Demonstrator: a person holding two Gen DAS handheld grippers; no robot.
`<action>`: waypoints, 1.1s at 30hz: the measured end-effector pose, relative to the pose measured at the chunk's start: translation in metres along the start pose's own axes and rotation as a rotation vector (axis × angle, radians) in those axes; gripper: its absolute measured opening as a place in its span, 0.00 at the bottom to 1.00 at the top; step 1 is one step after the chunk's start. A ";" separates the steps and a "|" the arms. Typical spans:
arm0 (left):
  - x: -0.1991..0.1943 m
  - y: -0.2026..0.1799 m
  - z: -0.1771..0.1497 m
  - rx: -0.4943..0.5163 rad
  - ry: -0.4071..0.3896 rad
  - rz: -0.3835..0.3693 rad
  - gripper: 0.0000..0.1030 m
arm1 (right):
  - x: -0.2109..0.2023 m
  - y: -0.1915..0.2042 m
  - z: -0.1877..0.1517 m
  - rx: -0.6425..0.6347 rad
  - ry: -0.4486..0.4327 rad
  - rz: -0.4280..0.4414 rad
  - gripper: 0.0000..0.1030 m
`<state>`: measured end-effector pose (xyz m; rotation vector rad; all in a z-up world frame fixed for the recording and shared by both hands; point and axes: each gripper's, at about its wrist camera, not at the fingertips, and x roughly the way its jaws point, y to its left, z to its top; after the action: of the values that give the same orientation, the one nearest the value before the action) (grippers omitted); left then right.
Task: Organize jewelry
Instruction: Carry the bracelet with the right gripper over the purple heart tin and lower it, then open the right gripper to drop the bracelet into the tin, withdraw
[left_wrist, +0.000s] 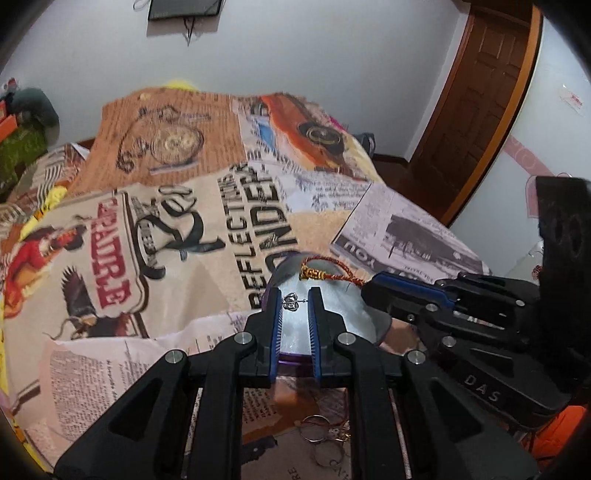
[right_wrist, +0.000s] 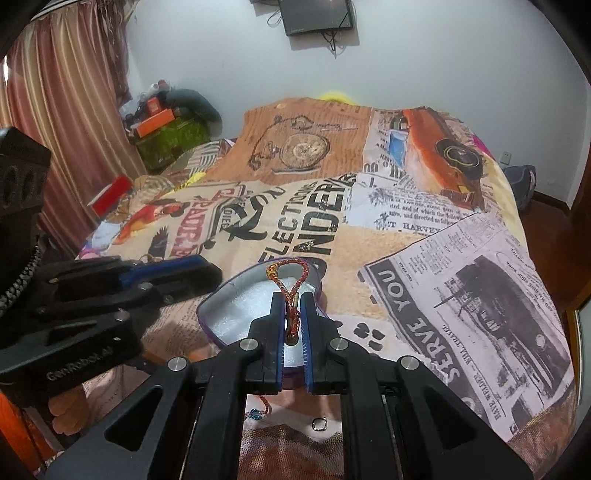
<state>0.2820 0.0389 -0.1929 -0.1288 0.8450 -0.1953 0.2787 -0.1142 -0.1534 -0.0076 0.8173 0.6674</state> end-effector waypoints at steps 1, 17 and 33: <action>0.002 0.001 -0.001 -0.001 0.008 -0.001 0.12 | 0.001 0.000 0.000 -0.002 0.005 0.002 0.07; 0.005 -0.002 -0.002 0.047 0.024 0.049 0.12 | 0.018 0.005 -0.001 -0.043 0.089 0.009 0.07; -0.029 0.011 -0.013 0.038 -0.027 0.140 0.41 | 0.014 0.019 -0.003 -0.107 0.121 -0.051 0.13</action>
<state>0.2553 0.0553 -0.1823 -0.0362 0.8198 -0.0784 0.2732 -0.0917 -0.1603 -0.1665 0.8942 0.6667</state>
